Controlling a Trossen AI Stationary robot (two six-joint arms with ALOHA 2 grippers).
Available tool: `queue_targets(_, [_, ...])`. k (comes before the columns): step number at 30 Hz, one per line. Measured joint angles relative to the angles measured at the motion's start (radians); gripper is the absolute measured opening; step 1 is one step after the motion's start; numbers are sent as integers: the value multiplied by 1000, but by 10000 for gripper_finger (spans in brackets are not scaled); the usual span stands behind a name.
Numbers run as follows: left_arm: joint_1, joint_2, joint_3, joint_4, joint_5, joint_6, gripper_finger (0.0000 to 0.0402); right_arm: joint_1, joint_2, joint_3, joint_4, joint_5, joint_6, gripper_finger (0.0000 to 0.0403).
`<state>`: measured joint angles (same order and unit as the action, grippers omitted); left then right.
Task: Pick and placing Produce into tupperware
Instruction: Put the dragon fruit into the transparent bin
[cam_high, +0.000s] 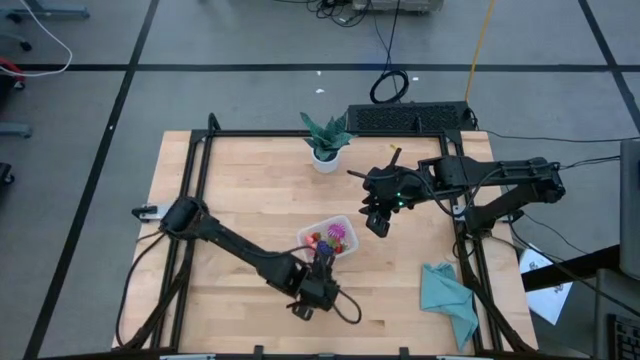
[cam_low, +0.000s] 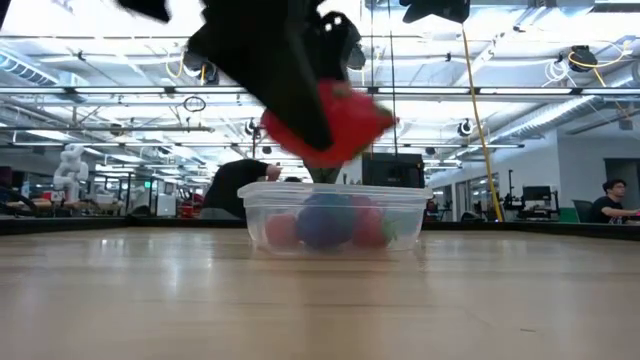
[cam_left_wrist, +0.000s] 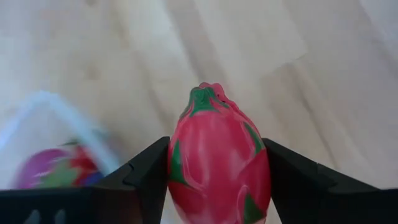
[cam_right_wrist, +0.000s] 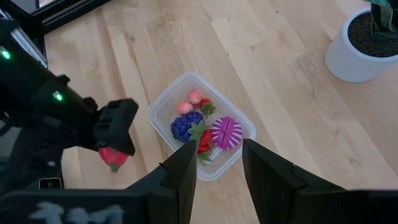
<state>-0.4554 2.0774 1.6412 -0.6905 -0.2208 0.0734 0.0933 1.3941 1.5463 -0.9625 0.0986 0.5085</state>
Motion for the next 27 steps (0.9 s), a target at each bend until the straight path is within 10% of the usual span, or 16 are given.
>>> queue_targets(13, [77, -201, -12, -152, -128, 3, 225, 0, -62, 0, -2, -8, -15, 121])
queue_targets(27, [229, -269, -236, 38, 37, -12, 225, 0, -87, 0, -23, -26, -45, 121])
